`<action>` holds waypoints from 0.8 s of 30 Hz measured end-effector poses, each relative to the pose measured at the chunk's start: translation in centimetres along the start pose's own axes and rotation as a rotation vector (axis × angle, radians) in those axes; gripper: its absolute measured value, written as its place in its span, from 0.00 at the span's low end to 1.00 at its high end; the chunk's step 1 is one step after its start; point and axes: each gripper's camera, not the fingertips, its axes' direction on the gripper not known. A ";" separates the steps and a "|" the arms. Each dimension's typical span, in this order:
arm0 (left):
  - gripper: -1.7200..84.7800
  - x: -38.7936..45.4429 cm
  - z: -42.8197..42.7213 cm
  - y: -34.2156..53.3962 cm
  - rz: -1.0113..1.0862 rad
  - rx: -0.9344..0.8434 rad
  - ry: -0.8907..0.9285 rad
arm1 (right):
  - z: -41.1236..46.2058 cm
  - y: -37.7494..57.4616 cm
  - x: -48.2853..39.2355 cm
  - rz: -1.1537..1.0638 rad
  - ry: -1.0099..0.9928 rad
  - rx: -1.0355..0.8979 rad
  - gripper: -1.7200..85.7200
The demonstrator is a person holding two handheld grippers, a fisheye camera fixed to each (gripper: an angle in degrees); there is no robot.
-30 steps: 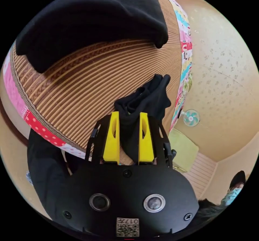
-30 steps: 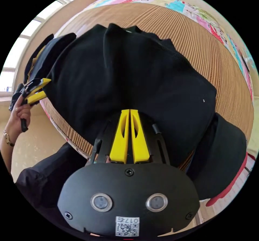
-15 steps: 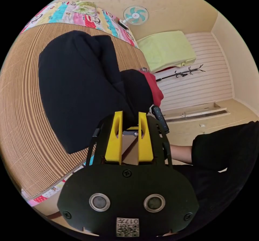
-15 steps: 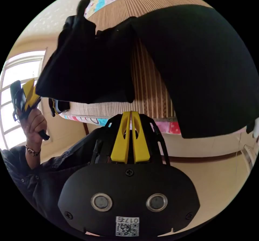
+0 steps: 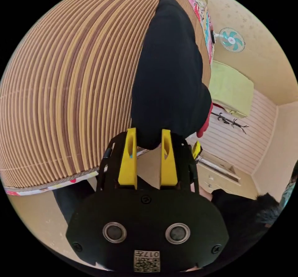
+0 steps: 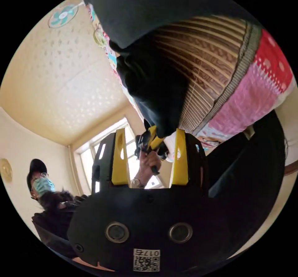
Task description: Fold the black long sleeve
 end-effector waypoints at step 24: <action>0.08 33.7 -9.4 9.4 0.648 0.147 -0.140 | -8.0 -4.3 -21.9 -0.679 0.221 -0.136 0.19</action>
